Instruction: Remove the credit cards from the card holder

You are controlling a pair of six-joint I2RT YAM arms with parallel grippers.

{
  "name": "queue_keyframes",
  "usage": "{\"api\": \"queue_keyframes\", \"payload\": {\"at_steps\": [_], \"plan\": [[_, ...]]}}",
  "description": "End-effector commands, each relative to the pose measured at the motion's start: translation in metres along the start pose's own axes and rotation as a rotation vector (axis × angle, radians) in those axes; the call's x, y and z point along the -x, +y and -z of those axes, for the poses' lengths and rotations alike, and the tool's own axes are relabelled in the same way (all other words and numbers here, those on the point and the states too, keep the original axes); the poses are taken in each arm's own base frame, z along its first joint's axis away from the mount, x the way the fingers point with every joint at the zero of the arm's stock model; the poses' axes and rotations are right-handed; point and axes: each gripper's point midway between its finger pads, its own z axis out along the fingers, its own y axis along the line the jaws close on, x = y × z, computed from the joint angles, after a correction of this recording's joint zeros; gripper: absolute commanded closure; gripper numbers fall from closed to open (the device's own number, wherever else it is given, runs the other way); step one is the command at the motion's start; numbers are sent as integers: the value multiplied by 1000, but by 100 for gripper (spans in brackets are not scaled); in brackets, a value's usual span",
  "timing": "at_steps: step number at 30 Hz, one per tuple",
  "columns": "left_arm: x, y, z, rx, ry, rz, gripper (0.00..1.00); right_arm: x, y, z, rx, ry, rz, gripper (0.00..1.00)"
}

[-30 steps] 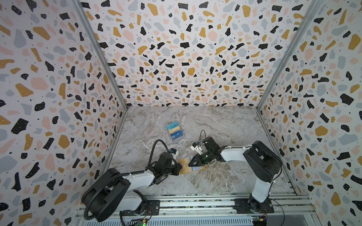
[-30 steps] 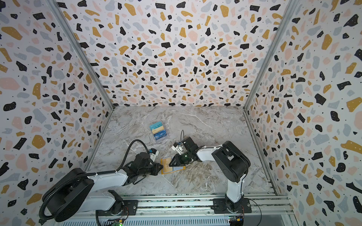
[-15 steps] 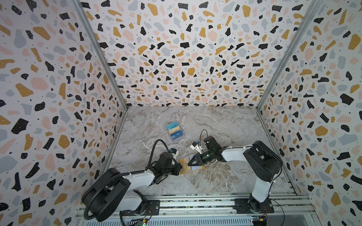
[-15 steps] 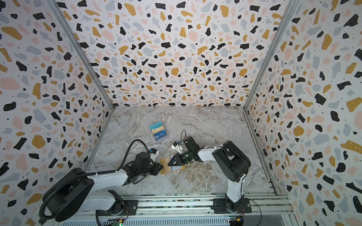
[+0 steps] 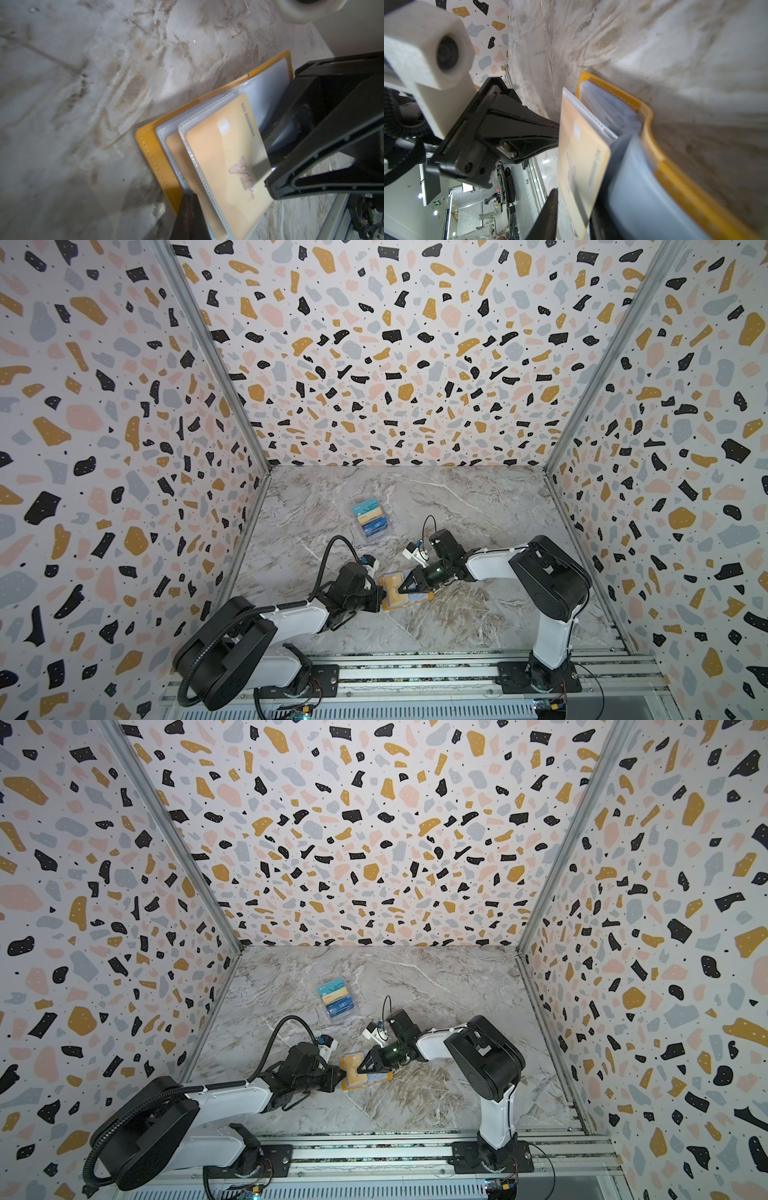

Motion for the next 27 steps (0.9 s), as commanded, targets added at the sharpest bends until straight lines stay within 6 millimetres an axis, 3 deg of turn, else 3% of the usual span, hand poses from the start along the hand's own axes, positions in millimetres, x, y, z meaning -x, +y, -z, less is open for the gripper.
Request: {"api": "queue_keyframes", "payload": {"at_steps": [1, 11, 27], "plan": [[-41, 32, -3, 124, 134, 22, 100, -4, 19, -10, 40, 42, 85, 74], [-42, 34, -3, 129, 138, 20, 100, 3, 17, 12, 28, 26, 95, 72], [-44, 35, -3, 137, 147, 17, 100, 6, 22, 26, 69, 31, 107, 72]]}}
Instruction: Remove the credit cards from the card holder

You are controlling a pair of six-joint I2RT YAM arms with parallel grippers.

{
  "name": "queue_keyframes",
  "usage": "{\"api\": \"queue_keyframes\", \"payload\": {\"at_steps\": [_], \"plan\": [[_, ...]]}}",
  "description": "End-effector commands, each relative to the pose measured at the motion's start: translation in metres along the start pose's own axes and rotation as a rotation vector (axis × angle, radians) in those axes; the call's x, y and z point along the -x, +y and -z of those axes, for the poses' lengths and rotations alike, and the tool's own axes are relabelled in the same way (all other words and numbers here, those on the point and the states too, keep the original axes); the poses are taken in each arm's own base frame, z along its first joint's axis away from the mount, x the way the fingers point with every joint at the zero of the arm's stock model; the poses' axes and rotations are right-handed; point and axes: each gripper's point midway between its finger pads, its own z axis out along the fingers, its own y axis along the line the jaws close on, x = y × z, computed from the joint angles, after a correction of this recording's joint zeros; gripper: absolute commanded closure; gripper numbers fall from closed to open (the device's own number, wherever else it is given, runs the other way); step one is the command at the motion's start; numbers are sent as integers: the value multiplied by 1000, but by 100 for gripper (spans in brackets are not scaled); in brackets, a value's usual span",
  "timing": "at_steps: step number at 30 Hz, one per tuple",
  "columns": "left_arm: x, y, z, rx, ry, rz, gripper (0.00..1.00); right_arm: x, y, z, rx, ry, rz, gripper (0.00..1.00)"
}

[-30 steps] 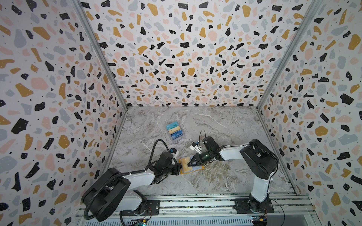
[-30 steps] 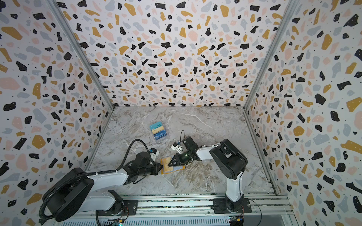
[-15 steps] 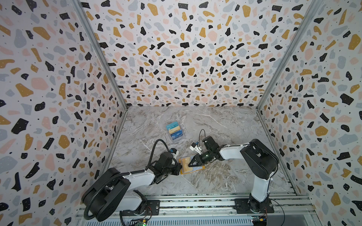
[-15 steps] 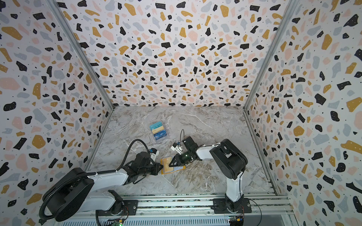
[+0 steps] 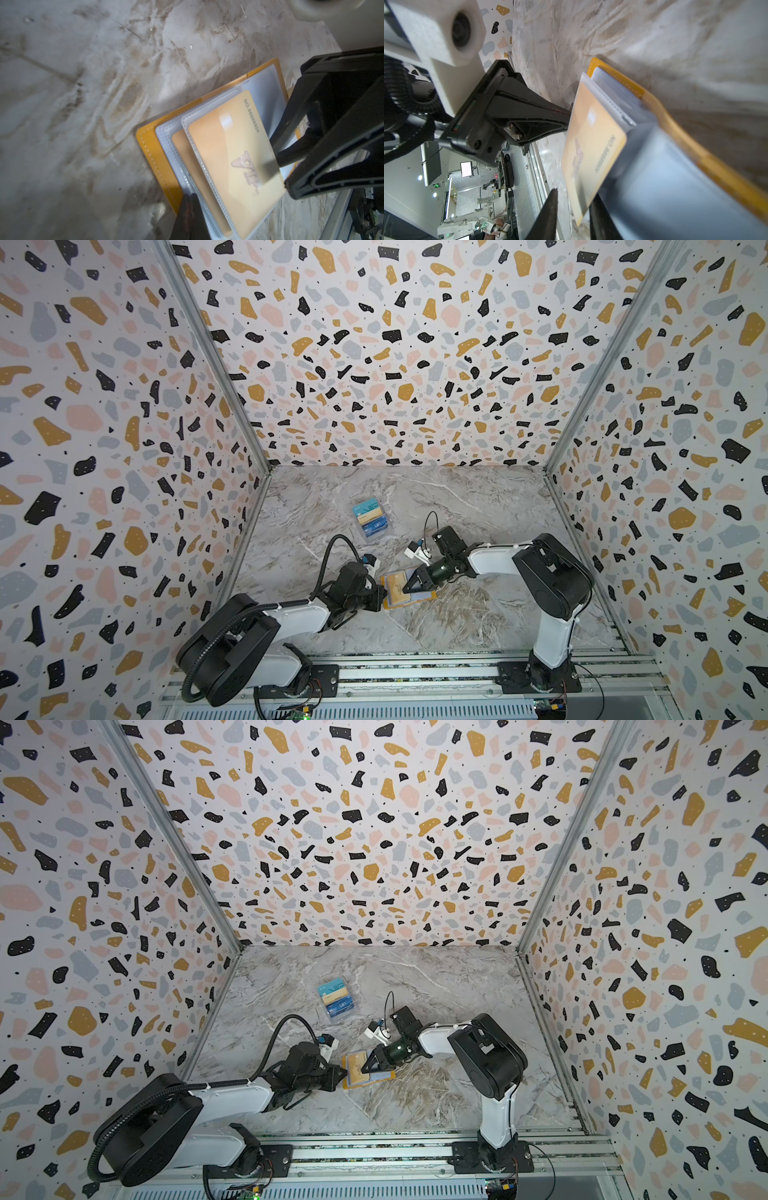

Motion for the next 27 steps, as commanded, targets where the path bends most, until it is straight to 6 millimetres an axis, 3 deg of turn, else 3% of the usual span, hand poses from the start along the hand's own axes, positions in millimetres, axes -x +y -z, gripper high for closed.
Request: {"api": "queue_keyframes", "payload": {"at_steps": [1, 13, 27], "plan": [[-48, 36, 0, 145, 163, 31, 100, 10, 23, 9, 43, -14, 62, 72], [-49, 37, 0, 148, 163, 32, 100, 12, 29, 5, 90, -9, 56, 72], [-50, 37, 0, 146, 165, 32, 100, 11, 31, -16, 95, 26, 45, 75]]}}
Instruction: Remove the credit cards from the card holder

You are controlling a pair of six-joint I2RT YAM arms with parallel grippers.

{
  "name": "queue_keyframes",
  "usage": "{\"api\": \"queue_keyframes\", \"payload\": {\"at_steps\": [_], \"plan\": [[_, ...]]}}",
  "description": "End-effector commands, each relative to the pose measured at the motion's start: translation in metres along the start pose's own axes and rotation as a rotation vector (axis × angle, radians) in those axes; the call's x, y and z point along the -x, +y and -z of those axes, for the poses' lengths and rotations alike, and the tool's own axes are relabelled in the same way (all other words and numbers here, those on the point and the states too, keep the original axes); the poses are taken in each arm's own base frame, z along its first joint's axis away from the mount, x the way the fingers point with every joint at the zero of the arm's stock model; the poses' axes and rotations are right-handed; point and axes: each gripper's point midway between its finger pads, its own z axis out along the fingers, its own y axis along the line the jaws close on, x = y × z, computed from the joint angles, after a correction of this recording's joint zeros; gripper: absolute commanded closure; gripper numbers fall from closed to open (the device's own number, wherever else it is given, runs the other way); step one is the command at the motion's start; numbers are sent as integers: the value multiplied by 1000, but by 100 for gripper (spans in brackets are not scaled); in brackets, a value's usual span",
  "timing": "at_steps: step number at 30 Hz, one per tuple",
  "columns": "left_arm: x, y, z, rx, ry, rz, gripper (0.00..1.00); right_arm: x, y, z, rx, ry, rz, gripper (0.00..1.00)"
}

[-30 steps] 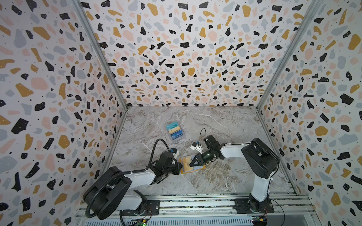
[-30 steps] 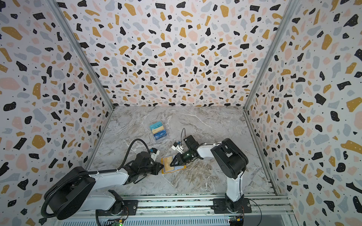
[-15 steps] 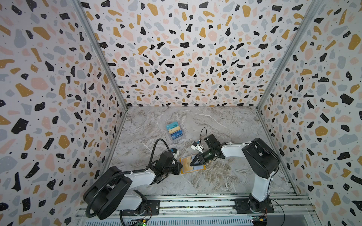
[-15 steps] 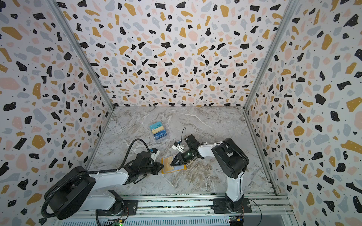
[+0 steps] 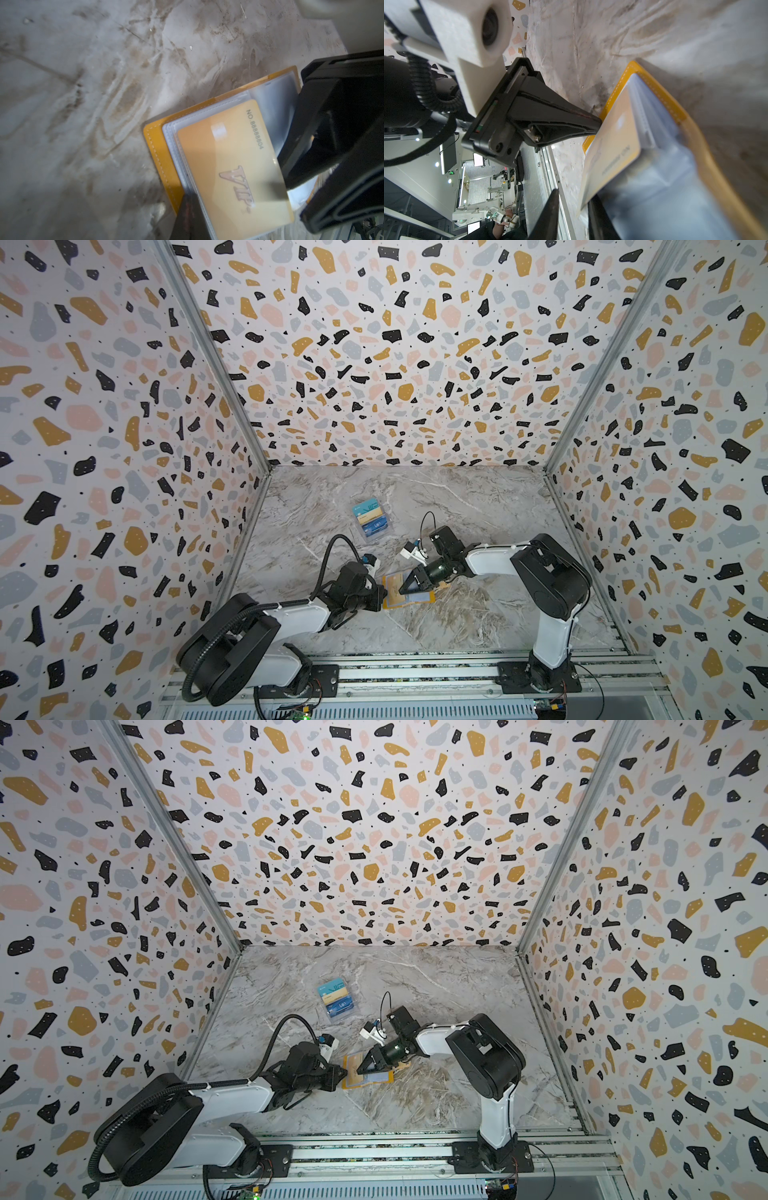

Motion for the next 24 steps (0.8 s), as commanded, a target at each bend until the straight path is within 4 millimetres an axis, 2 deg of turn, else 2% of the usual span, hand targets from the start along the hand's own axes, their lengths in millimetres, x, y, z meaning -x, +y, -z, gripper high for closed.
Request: {"api": "queue_keyframes", "payload": {"at_steps": [1, 15, 24], "plan": [[-50, 37, 1, 145, 165, 33, 100, 10, 11, -6, 18, -1, 37, 75], [-48, 35, 1, 141, 159, 34, 100, 16, -1, -11, -15, -71, -29, 73], [-50, 38, 2, 147, 156, 41, 100, 13, 5, -9, 20, -92, -15, 73]]}}
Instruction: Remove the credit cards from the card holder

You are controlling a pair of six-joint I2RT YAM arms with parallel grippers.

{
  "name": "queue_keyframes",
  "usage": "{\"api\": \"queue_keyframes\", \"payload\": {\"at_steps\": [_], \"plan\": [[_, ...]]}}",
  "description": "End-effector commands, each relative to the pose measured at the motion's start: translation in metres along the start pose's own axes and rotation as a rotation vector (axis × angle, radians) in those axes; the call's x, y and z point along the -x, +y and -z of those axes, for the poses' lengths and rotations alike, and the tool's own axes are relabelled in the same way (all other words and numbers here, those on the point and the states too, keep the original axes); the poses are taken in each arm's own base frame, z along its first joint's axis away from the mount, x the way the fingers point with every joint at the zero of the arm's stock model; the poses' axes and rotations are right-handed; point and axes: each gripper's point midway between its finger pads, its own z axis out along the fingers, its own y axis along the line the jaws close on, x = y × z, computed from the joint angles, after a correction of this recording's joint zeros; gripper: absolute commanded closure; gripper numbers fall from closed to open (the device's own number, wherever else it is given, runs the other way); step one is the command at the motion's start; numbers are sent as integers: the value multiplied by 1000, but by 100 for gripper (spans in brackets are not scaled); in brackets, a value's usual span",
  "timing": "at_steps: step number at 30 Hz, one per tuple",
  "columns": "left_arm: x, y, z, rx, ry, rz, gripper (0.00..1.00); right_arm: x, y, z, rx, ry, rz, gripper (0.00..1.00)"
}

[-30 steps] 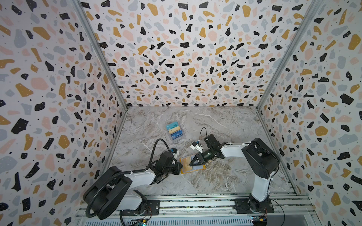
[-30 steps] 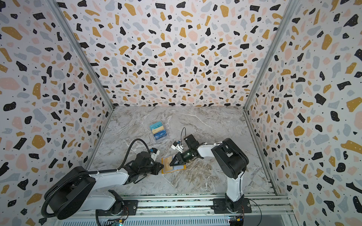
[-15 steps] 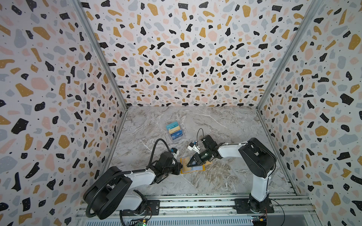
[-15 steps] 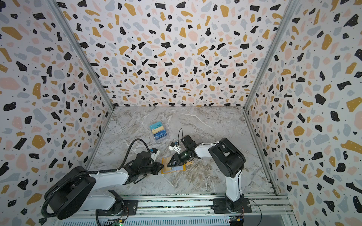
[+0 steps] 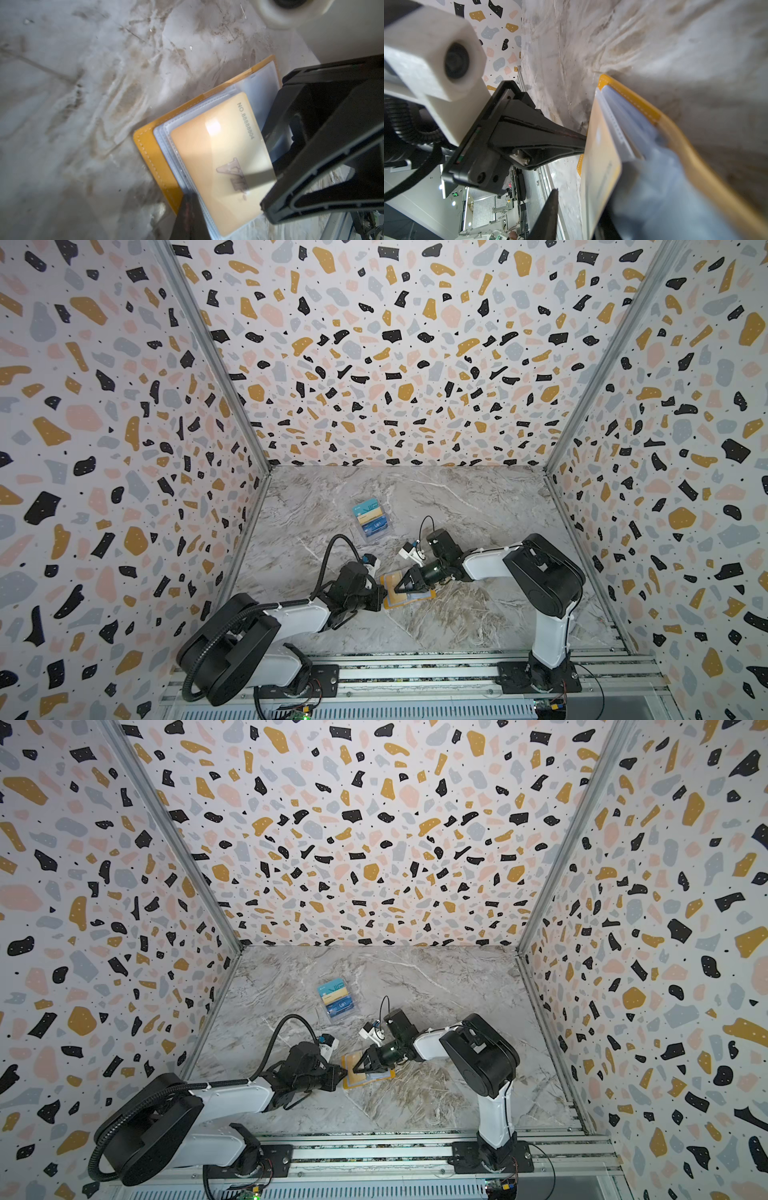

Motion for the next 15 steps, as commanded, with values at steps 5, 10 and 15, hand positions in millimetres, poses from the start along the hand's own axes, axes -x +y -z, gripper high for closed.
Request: {"api": "queue_keyframes", "payload": {"at_steps": [5, 10, 15], "plan": [[-51, 39, 3, 150, 153, 47, 100, 0, 20, 6, 43, -21, 74, 73], [-50, 38, 3, 151, 149, 50, 100, 1, 23, 13, 47, -42, 87, 73], [-49, 38, 3, 152, 148, 49, 100, 1, 24, 22, 52, -69, 91, 74]]}}
